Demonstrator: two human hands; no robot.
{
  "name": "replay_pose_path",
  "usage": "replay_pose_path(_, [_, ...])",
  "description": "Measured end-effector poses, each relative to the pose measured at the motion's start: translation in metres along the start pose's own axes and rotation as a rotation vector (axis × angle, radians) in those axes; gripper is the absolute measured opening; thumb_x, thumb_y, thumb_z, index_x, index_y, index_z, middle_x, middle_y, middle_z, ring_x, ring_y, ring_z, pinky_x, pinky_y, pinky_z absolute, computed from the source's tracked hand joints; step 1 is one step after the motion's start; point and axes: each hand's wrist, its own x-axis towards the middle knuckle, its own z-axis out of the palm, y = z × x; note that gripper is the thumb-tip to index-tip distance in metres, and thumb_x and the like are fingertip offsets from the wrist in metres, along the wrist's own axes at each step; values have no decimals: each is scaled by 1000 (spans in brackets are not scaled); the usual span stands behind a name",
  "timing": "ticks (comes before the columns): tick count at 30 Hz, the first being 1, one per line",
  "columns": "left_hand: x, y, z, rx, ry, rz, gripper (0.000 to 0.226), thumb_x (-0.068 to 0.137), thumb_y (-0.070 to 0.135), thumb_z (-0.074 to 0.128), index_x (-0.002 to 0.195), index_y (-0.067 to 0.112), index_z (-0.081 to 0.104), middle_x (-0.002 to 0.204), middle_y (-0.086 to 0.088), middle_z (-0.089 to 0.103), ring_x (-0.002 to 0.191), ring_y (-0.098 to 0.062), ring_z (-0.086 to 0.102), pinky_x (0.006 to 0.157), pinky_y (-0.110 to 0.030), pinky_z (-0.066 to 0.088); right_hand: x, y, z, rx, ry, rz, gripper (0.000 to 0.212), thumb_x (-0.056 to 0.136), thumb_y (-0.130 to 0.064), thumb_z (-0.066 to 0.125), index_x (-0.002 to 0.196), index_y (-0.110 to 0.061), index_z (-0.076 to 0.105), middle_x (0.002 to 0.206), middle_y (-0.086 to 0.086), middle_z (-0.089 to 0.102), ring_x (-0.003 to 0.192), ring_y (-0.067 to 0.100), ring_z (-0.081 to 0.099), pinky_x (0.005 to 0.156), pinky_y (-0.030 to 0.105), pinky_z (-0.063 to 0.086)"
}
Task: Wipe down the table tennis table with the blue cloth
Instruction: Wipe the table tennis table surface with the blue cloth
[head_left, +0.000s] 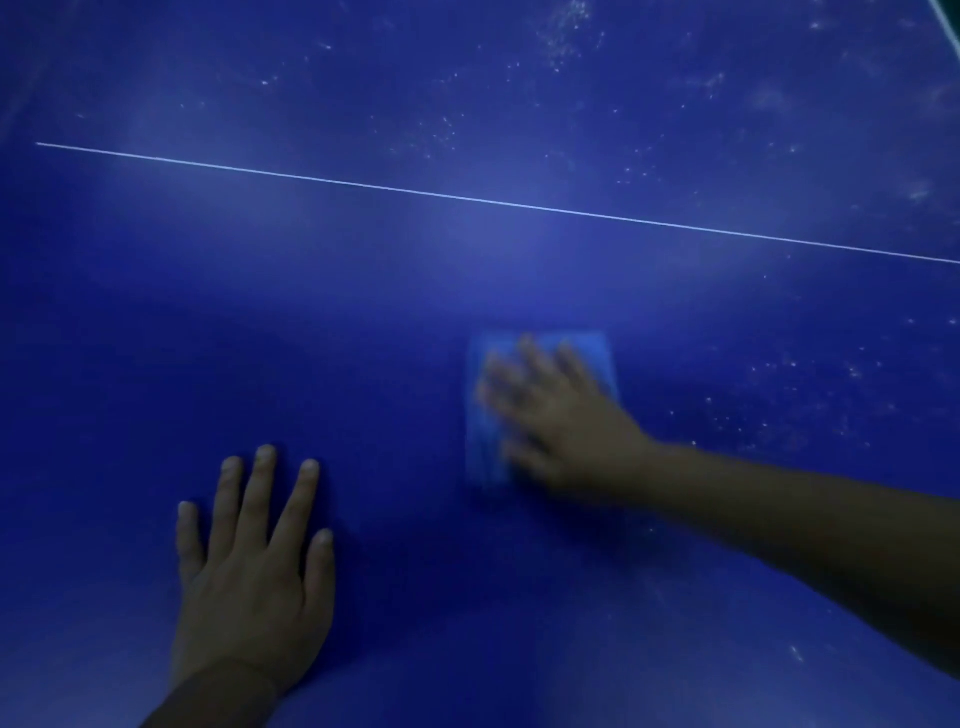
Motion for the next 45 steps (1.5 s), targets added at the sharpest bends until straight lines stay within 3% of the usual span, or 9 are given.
replay_pose_path(2, [1, 2, -1, -15, 7, -4, 64, 97, 48, 27, 156, 24, 30, 166, -7, 22, 155, -28, 9, 122, -48, -4, -35, -7, -3, -6, -111, -420, 57, 103, -54, 32, 152, -27, 40, 163, 3, 29, 152, 36, 17, 120, 59, 10])
replay_pose_path(4, [2, 3, -1, -28, 18, 0, 63, 97, 47, 29, 155, 22, 34, 164, -9, 25, 154, -30, 12, 122, -47, -5, -33, 40, -6, -37, -73, -388, 56, 102, -54, 31, 152, -27, 38, 161, 5, 32, 151, 36, 22, 120, 57, 13])
replay_pose_path(9, [0, 1, -1, -39, 33, 8, 63, 97, 47, 29, 154, 22, 38, 163, -10, 28, 153, -31, 15, 121, -51, 0, -8, 174, -21, 75, 84, 1026, 72, 94, -59, 17, 157, -25, 27, 166, 7, 20, 151, 36, 18, 117, 62, 18])
replay_pose_path(11, [-1, 1, 0, -40, 35, 2, 63, 97, 48, 28, 154, 23, 36, 164, -9, 27, 154, -30, 14, 120, -55, 4, -10, 169, -24, 173, 138, 1264, 66, 100, -55, 20, 159, -25, 22, 168, 2, 11, 153, 34, 8, 119, 63, 8])
replay_pose_path(13, [0, 1, 1, -39, 28, -1, 63, 97, 48, 27, 155, 24, 36, 164, -9, 26, 154, -29, 13, 120, -57, 6, -3, 129, -13, 118, 133, 1145, 64, 101, -53, 20, 159, -24, 23, 167, 3, 14, 153, 36, 10, 118, 64, 9])
replay_pose_path(20, [0, 1, 2, -44, 34, -4, 64, 96, 48, 28, 154, 23, 36, 165, -8, 25, 154, -29, 13, 121, -55, 5, -62, -7, 2, -10, -34, -179, 58, 100, -54, 37, 151, -28, 40, 162, 4, 30, 150, 37, 22, 119, 57, 15])
replay_pose_path(27, [0, -1, 4, -54, 43, 1, 64, 96, 48, 28, 154, 23, 36, 165, -9, 24, 154, -29, 12, 121, -53, 2, -56, 162, -16, 93, 40, 1086, 82, 88, -65, 10, 158, -26, 22, 167, 1, 14, 152, 34, 12, 118, 60, 13])
replay_pose_path(37, [0, 0, 2, -75, 8, -14, 66, 97, 51, 22, 156, 25, 32, 167, -5, 17, 156, -22, 2, 123, -50, -3, -157, -92, 19, -22, -8, -18, 58, 98, -57, 39, 151, -31, 39, 162, 2, 30, 150, 33, 23, 117, 58, 19])
replay_pose_path(45, [0, 3, -4, -122, -6, -34, 70, 94, 56, 16, 158, 29, 26, 169, -1, 10, 155, -18, -4, 124, -50, -7, -85, 42, 0, 160, 119, 1125, 74, 92, -60, 17, 157, -27, 28, 167, 1, 17, 153, 33, 11, 119, 61, 10])
